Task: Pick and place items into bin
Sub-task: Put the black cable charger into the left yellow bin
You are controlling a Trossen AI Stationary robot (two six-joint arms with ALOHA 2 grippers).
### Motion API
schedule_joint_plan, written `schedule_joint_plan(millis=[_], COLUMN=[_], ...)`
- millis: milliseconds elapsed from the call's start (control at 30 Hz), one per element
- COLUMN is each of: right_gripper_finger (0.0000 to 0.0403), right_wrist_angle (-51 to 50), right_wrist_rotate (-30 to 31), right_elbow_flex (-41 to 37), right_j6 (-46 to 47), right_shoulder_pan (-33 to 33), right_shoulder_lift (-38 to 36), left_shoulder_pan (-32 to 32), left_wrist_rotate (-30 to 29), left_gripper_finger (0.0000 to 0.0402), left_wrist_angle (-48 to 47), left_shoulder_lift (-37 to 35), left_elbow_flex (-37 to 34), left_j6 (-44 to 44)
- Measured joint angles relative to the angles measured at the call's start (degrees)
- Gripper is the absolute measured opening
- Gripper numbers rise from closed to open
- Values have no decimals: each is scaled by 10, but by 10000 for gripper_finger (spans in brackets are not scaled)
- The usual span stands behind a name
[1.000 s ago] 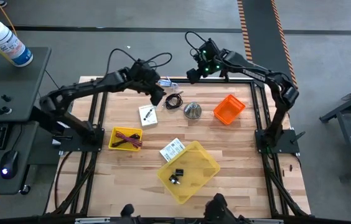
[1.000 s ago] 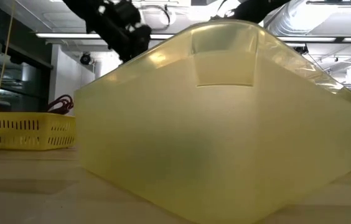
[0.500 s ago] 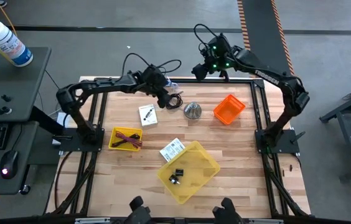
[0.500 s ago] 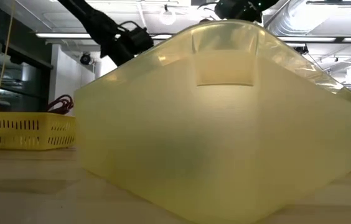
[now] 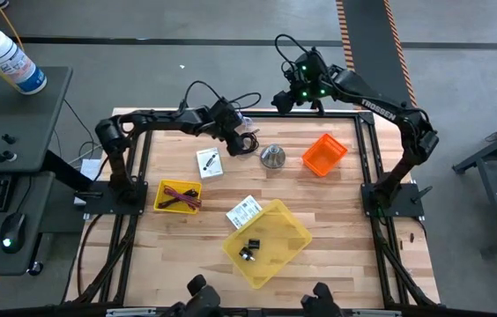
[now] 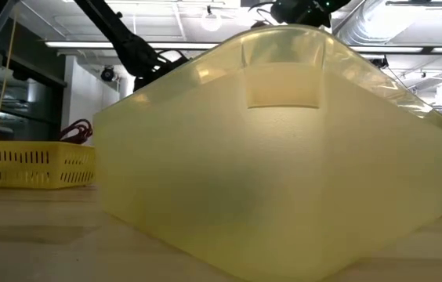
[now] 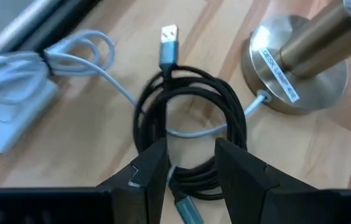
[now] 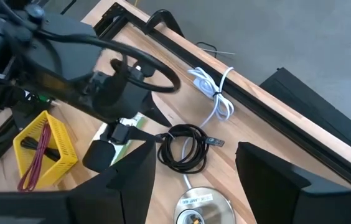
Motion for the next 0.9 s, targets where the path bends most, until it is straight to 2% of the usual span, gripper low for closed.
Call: schedule_joint_plan(millis=[233,300,500,733,900], right_gripper_finger=[210,210,210,210,210], right_wrist_angle=[0,0,1,1,1], right_wrist_rotate=[0,0,0,1,0], right_elbow_flex=[0,0,0,0,0], right_j6=[2,2,3,3,3], right_shoulder_pan=[9,10,16,22,24], right_shoulder_lift=[0,0,0,0,0], left_shoulder_pan=[0,0,0,0,0], left_wrist_rotate=[17,26,33,-1,-58], left_gripper_finger=[122,122,122,122,122], left_wrist_angle=[-17,-22,-114,-199,-284], left_shoulder_lift=[14,25,70,104,114], left_elbow_flex=[14,34,105,191,253], left_j6=[-28,-32,-84,-93,-117])
